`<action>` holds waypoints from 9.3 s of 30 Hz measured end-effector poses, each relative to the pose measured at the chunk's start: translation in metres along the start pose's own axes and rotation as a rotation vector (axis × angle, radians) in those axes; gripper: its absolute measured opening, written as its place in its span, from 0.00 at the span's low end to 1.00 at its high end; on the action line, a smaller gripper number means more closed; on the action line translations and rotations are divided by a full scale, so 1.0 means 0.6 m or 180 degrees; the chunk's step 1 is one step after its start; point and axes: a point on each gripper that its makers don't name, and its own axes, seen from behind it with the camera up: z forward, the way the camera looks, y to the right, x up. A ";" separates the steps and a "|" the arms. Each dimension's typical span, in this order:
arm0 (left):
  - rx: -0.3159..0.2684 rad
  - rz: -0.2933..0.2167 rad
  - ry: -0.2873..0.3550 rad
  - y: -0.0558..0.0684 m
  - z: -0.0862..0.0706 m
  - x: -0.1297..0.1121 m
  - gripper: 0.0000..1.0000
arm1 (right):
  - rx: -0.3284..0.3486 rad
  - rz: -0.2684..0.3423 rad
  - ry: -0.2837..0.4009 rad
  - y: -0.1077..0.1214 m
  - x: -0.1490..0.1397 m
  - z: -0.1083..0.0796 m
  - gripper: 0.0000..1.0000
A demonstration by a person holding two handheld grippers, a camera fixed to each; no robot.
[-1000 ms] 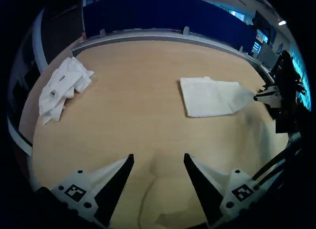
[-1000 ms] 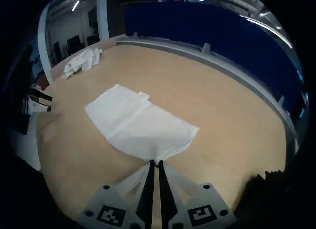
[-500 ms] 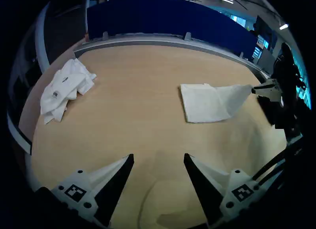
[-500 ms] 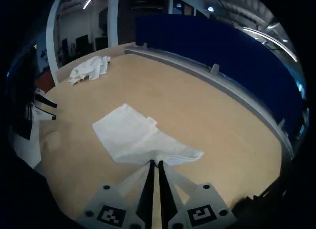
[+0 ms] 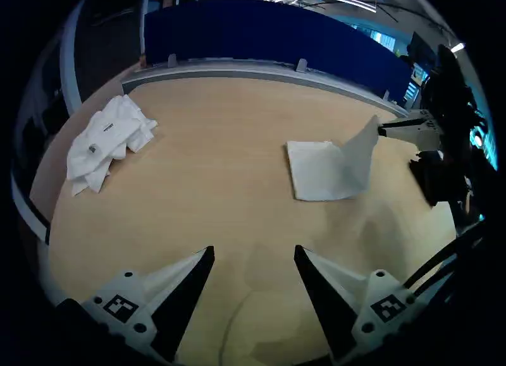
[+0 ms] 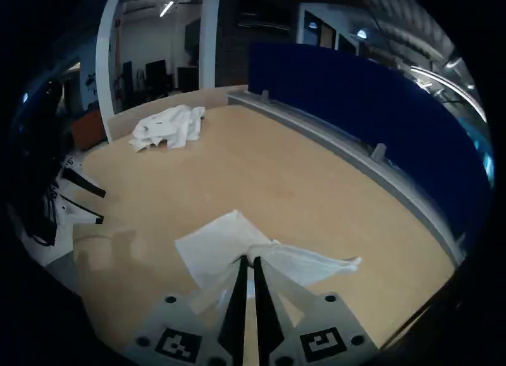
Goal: Fold towel
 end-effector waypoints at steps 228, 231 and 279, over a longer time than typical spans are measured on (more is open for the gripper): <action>-0.0288 0.0346 0.0140 0.172 0.001 0.096 0.94 | -0.2025 0.1558 -0.0581 0.458 -0.464 -0.593 0.05; -0.0277 0.0360 0.0135 0.171 0.001 0.093 0.94 | -0.2071 0.1662 -0.0610 0.450 -0.491 -0.593 0.05; -0.0245 0.0418 0.0154 0.167 0.001 0.109 0.94 | -0.2683 0.2150 -0.0462 0.413 -0.579 -0.604 1.00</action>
